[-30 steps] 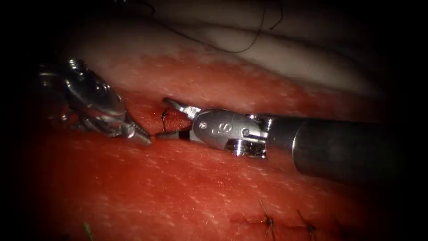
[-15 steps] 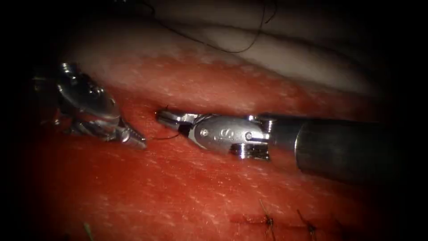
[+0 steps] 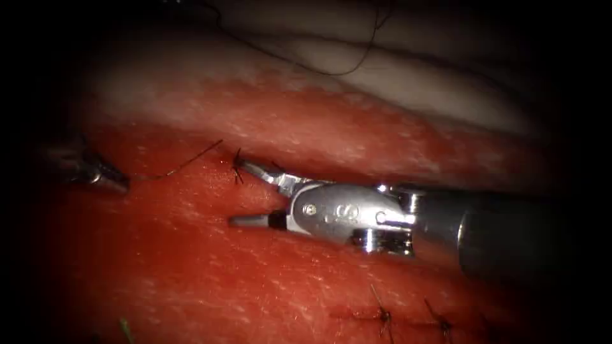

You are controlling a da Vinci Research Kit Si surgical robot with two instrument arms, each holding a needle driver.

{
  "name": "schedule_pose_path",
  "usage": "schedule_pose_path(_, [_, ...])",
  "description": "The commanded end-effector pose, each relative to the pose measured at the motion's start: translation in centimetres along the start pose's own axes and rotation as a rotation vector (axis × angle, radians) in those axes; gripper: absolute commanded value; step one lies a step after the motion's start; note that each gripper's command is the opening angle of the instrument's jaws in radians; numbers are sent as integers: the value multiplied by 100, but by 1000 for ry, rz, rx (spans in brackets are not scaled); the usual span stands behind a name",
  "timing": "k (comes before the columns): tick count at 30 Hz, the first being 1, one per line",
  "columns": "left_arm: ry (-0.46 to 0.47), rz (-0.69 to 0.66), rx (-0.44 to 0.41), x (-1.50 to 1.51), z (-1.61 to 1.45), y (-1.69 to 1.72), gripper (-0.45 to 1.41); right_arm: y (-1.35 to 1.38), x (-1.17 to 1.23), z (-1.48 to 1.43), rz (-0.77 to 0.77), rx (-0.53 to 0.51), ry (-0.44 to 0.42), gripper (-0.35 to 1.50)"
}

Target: Wound Closure

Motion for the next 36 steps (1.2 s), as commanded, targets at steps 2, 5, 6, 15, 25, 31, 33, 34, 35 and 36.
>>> schedule_pose_path(2, [3,-11,17,-11,7,-37,-35,-2,21,-14,10,-4,14,133])
schedule_pose_path(5, [6,-28,42,-13,13,-72,-23,-3,27,-27,15,-15,13,133])
schedule_pose_path(6, [5,-12,47,-13,17,-80,-23,-3,29,-29,16,-17,14,133])
schedule_pose_path(15, [-2,210,123,-18,68,-167,76,-5,31,-41,17,-27,8,131])
schedule_pose_path(25, [-45,244,76,-71,61,-173,78,-8,34,-44,18,-25,8,131])
schedule_pose_path(31, [-289,289,79,-105,89,-123,78,-10,36,-45,18,-25,8,131])
schedule_pose_path(33, [-297,285,53,-107,91,-116,78,-10,35,-45,18,-25,8,131])
schedule_pose_path(34, [-298,285,47,-108,91,-113,78,-11,35,-45,18,-25,9,131])
schedule_pose_path(35, [-298,287,46,-110,91,-110,78,-11,35,-46,18,-25,9,131])
schedule_pose_path(36, [-298,291,43,-113,87,-104,79,-12,35,-46,17,-25,9,131])
